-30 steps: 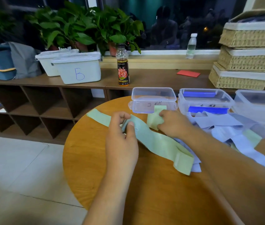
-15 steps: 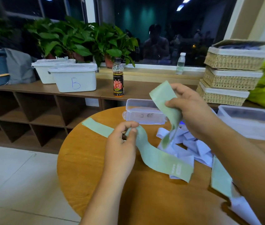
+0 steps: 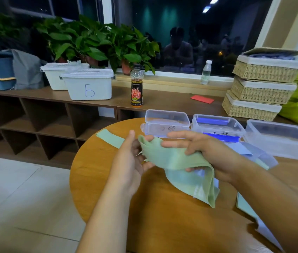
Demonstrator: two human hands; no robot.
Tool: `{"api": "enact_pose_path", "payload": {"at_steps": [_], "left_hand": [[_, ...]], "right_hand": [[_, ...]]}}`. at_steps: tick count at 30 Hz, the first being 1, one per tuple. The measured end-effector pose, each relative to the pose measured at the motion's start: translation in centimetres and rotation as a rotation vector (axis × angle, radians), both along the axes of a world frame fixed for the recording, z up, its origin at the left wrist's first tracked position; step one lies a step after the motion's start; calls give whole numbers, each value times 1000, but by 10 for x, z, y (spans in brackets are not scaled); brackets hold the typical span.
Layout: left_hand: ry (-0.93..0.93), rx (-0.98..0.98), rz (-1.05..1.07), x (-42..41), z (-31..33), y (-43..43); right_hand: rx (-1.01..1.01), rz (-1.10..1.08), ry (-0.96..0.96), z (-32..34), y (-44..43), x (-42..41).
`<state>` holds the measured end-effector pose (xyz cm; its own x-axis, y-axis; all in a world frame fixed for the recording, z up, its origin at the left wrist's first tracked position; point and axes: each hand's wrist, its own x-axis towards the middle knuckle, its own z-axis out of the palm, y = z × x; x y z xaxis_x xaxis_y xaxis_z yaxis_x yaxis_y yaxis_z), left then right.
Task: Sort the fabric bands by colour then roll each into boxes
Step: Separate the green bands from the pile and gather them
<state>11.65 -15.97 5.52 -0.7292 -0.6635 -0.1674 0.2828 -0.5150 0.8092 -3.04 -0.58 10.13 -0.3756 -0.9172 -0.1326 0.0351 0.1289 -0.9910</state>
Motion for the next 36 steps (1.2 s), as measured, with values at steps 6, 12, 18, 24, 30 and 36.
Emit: {"api": "enact_pose_path", "payload": {"at_steps": [6,12,18,24,30,36], "left_hand": [[-85,-201,49,3,-2,-1],[-280,-473,194,1,-16,-9],[-343,-659,228,-1,-24,-13],[-396,-775,304,-1,-28,-18],[-383,-765,296,4,-24,-18],[-326,-721,261,3,-16,-12]], "right_hand": [[23,-69,-36,-16,13,1],[409,31,937,-10,17,-19],[598,255,1332,-27,15,-16],[479,431,1196,-57,-4,13],[529,438,1147,-56,-2,6],[318,387,1000,-25,15,-7]]}}
